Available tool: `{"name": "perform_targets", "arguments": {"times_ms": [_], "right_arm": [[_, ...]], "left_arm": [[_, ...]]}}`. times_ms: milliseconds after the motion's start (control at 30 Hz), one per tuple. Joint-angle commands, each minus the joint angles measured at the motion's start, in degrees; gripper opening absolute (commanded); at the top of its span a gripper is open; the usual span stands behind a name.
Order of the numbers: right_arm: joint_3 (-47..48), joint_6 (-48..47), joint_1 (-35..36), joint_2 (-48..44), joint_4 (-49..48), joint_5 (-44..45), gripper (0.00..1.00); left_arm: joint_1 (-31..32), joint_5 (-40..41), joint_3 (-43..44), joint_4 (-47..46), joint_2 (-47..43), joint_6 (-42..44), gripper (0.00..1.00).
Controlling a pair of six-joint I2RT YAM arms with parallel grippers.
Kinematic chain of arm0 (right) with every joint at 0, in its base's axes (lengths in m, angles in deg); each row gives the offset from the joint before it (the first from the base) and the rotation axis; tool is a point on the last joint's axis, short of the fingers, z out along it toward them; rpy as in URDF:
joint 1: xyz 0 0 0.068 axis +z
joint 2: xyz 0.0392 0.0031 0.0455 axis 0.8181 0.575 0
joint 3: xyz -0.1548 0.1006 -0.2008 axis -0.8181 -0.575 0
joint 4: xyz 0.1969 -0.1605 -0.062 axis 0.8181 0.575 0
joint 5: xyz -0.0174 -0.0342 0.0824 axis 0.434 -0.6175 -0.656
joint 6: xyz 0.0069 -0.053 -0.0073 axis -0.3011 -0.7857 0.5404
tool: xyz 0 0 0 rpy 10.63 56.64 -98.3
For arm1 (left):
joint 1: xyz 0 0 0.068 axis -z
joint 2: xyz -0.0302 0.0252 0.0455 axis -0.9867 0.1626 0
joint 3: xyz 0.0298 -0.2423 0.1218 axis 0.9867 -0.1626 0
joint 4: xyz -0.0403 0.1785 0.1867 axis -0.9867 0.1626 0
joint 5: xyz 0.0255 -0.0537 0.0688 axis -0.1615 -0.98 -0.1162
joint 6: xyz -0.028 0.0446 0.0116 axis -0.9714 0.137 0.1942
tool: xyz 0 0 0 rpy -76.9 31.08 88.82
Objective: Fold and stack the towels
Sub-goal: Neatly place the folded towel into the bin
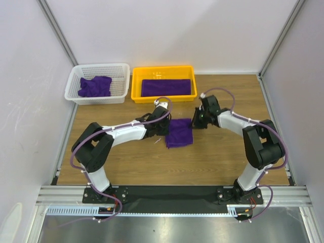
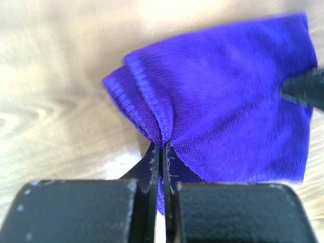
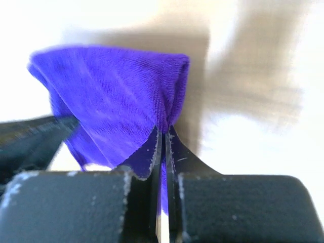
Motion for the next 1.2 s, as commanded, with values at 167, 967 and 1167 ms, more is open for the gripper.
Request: {"name": "perform_targets", "arguments": {"times_ms": [167, 967, 1167], "right_arm": [[23.8, -4.0, -4.3, 3.8, 3.6, 0.8, 0.0], [79.4, -9.1, -7.2, 44.9, 6.1, 1.3, 0.0], [79.6, -9.2, -7.5, 47.7, 7.3, 5.1, 0.0]], "left_arm": [[-6.9, 1.9, 9.9, -7.4, -4.9, 5.5, 0.0], [-20.4, -3.9, 49.2, -12.3, 31.0, 5.4, 0.0], [-21.5, -4.9, 54.3, -10.3, 36.4, 2.8, 0.0]]}}
